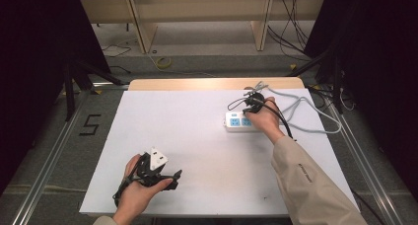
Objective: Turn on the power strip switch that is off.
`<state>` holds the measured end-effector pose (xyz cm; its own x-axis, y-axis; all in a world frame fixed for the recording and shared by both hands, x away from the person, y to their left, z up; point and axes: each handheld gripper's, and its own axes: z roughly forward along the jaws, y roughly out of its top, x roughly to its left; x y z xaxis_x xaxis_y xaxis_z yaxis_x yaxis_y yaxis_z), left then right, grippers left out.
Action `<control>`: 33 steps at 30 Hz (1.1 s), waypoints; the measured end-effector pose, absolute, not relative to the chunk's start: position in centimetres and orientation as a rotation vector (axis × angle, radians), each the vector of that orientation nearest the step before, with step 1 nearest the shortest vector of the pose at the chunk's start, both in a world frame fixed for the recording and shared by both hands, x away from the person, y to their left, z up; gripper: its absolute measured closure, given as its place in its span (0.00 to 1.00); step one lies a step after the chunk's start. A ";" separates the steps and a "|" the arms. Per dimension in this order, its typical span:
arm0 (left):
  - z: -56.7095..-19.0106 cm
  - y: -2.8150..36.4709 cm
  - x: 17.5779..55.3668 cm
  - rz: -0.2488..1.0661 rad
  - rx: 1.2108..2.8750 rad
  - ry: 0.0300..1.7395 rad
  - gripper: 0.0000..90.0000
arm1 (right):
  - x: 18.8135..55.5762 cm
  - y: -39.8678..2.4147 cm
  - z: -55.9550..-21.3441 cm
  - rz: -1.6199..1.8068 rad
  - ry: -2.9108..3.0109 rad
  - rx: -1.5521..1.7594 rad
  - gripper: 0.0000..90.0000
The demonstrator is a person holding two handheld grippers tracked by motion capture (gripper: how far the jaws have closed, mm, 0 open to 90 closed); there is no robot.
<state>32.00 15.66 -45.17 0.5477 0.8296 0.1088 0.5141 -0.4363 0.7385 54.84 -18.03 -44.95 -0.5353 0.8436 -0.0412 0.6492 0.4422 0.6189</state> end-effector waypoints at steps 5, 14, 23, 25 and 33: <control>-45.2 15.6 32.0 0.616 2.124 1.077 0.13 | 54.9 -17.9 -44.9 0.776 2.354 1.279 1.00; -45.2 15.6 32.0 0.615 2.126 1.075 0.13 | 54.9 -17.8 -44.9 0.765 2.352 1.286 1.00; -45.2 15.6 32.0 0.615 2.124 1.078 0.13 | 54.8 -17.4 -44.9 0.755 2.368 1.274 1.00; -45.1 15.7 32.0 0.614 2.126 1.076 0.13 | 54.6 -16.9 -45.0 0.714 2.360 1.223 1.00; -45.2 16.0 31.9 0.615 2.118 1.085 0.13 | 55.0 -17.4 -44.8 0.761 2.381 1.295 1.00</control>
